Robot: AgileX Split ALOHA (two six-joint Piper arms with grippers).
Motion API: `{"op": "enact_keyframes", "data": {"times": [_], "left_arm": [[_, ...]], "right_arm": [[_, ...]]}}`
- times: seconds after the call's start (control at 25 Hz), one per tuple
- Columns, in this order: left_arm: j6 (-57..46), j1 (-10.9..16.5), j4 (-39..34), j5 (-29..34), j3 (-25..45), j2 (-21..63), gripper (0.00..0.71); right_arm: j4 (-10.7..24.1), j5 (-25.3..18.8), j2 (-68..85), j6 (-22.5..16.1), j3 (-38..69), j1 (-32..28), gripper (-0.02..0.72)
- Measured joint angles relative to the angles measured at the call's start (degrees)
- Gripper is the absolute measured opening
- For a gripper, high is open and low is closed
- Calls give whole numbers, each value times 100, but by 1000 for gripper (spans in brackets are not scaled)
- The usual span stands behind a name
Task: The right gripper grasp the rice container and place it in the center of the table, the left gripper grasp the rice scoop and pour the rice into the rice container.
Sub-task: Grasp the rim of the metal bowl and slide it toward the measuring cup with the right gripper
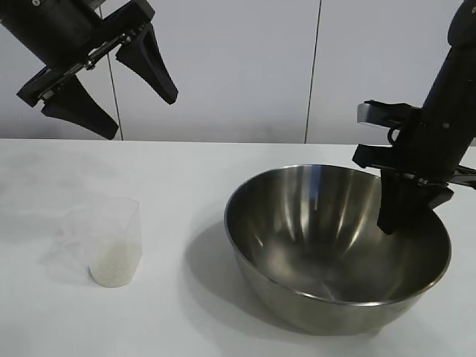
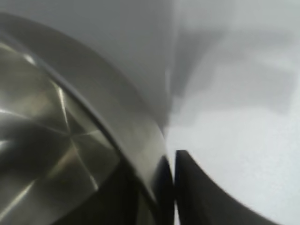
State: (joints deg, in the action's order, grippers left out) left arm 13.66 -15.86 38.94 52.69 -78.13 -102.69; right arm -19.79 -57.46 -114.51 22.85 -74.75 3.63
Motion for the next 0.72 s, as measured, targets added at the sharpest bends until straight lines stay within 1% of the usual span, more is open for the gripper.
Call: {"op": "enact_keyframes", "data": {"times": [0.08,0.12,0.24,0.36,0.44,0.56,0.72], "left_arm": [[0,0,0,0,0,0,620],[0,0,0,0,0,0,620],[0,0,0,0,0,0,620],[0,0,0,0,0,0,620],[0,0,0,0,0,0,620],[0,0,0,0,0,0,620],[0,0,0,0,0,0,620]], "right_arm": [[-254,26,0,183,0,0,27],[-443,23,0,298,-4,-3,21],[-839,-259,77,714,-35,-24,20],[-1029,-463,244,868,-130,-37,20],[-1069,-481,344,813,-181,-37,20],[-1041,-449,388,583,-194,-14,18],[-796,-261,388,192,-194,275,19]]}}
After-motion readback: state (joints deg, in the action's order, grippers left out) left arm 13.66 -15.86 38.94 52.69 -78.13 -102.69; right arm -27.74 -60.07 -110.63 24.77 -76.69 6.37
